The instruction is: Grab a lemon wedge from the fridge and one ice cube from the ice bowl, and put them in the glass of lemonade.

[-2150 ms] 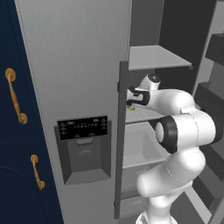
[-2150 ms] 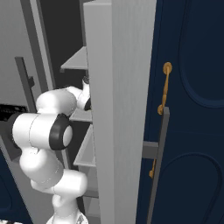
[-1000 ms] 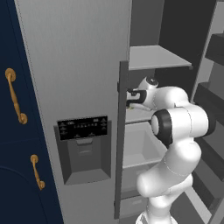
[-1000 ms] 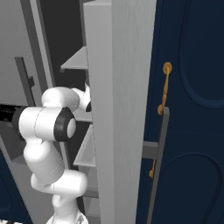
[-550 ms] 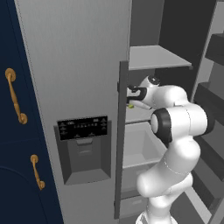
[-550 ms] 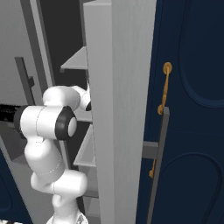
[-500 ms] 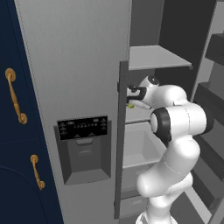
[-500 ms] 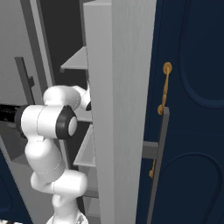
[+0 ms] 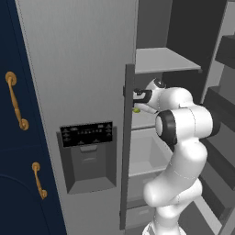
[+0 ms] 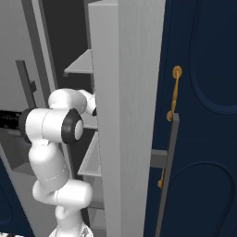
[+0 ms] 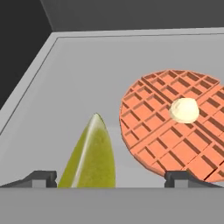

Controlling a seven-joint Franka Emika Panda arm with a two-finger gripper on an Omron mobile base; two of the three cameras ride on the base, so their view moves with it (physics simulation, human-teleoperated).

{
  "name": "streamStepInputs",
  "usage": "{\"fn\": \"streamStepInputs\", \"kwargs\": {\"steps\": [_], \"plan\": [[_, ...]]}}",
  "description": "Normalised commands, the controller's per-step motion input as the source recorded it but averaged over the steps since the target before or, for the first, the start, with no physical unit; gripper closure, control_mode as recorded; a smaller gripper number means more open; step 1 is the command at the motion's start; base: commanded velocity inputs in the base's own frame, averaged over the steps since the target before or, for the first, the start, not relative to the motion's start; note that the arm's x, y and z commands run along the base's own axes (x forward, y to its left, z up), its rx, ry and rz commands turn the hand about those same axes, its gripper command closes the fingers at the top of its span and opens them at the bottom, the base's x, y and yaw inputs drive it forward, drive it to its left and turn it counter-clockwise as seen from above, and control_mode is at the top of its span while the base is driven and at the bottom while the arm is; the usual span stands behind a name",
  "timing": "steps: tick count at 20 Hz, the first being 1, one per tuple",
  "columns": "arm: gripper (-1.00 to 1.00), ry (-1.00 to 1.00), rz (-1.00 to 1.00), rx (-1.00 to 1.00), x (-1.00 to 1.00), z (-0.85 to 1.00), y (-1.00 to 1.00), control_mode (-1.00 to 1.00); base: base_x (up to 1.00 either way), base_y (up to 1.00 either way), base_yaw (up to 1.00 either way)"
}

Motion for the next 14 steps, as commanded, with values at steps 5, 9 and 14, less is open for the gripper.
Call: {"fn": "streamStepInputs", "kwargs": {"steps": [5,9,14], "plan": [[-1.00,0.00,0.00,0.00,0.00,-0.20,0.00,-1.00,0.00,0.00,0.00],[1.00,0.00,0.00,0.00,0.00,0.00,0.00,-1.00,0.00,0.00,0.00],[1.00,0.00,0.00,0.00,-0.01,0.00,0.00,-1.00,0.00,0.00,0.00]]}}
